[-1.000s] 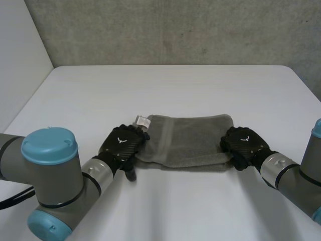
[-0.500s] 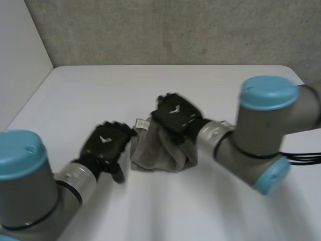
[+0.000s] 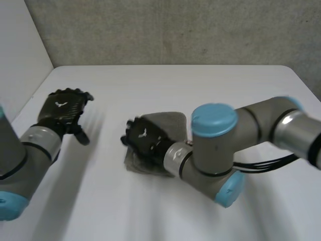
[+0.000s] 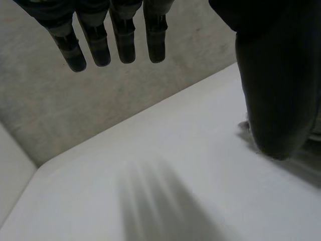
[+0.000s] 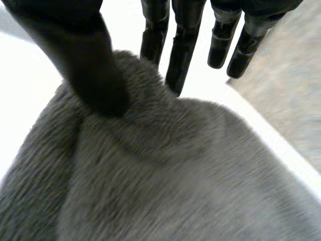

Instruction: Fold the towel.

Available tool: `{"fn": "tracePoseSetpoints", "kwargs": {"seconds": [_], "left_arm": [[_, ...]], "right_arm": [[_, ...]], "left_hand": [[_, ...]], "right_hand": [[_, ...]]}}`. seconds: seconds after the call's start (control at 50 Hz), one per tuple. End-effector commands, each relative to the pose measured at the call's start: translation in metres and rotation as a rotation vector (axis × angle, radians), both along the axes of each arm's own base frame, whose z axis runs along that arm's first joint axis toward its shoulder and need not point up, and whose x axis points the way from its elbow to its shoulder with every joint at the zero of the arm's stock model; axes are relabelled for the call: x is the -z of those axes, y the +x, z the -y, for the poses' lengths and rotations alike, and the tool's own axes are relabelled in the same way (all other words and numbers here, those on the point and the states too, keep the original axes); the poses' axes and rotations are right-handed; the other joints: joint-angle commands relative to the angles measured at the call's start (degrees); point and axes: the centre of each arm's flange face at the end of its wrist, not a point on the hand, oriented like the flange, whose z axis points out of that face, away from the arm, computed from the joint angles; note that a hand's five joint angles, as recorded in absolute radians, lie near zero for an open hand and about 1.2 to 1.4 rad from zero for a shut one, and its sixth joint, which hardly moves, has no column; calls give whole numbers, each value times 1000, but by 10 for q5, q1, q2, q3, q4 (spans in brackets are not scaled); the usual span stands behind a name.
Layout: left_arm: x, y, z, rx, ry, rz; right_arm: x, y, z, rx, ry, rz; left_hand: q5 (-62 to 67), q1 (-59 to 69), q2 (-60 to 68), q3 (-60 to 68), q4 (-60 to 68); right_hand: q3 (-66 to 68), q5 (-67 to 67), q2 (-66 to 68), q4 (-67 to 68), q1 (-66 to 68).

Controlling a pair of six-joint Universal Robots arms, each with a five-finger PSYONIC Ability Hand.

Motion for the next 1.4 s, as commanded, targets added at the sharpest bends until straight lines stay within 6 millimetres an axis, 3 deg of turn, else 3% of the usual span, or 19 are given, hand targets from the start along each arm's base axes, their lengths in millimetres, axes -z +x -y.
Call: {"fn": "tracePoseSetpoints", "kwargs": {"seconds": [0.02,0.1,0.12,0.2,0.28,0.42,0.52,0.7,0.76,0.86,1.02,1.24,1.4], "left_arm": [[-3,-27,6,70,-25,-11],[-8,-52,3,133,-39,-51],[-8,-52,3,133,-39,-51],[-7,-69,4,173,-30,-95],[1,-82,4,214,-11,-105],[32,-119,-1,351,42,-102],[51,-127,0,368,74,-86],[66,-123,-2,357,114,-60],[72,-116,-2,342,140,-48],[90,-87,6,269,200,-12],[102,-69,9,241,214,68],[96,-74,5,257,194,65],[88,-72,8,238,173,64]], "right_arm": [[-74,-48,29,167,43,241],[-86,-82,43,278,124,323],[-86,-82,43,278,125,323],[-69,-106,56,367,201,317],[-60,-112,62,399,228,309],[-14,-111,85,508,365,296],[4,-105,90,535,434,303],[20,-99,99,557,507,337],[30,-93,101,554,524,323],[38,-86,96,542,546,291],[48,-69,81,509,516,238],[57,-55,70,548,371,138],[51,-56,66,548,370,128]], "left_hand": [[-7,-57,-23,-24,-32],[-7,-57,-23,-24,-32],[-7,-57,-23,-24,-32],[-7,-57,-23,-24,-32],[-4,-54,-20,-24,-32],[3,-47,-13,-24,-32],[3,-47,-13,-24,-32],[3,-47,-13,-24,-32],[1,-49,-15,-24,-32],[0,-51,-17,-24,-32],[-4,-54,-20,-24,-32],[-7,-57,-23,-24,-32],[-12,-62,-28,-24,-32]], "right_hand": [[-29,-352,-340,-44,-344],[-29,-352,-340,-44,-344],[-29,-352,-340,-44,-344],[-29,-352,-340,-44,-344],[-29,-352,-340,-44,-344],[-29,-352,-340,-44,-344],[-29,-352,-340,-44,-344],[-29,-352,-340,-44,-344],[-29,-352,-340,-44,-344],[-29,-352,-340,-44,-344],[-29,-352,-340,-44,-344],[-29,-352,-340,-44,-344],[-29,-352,-340,-44,-344]]}}
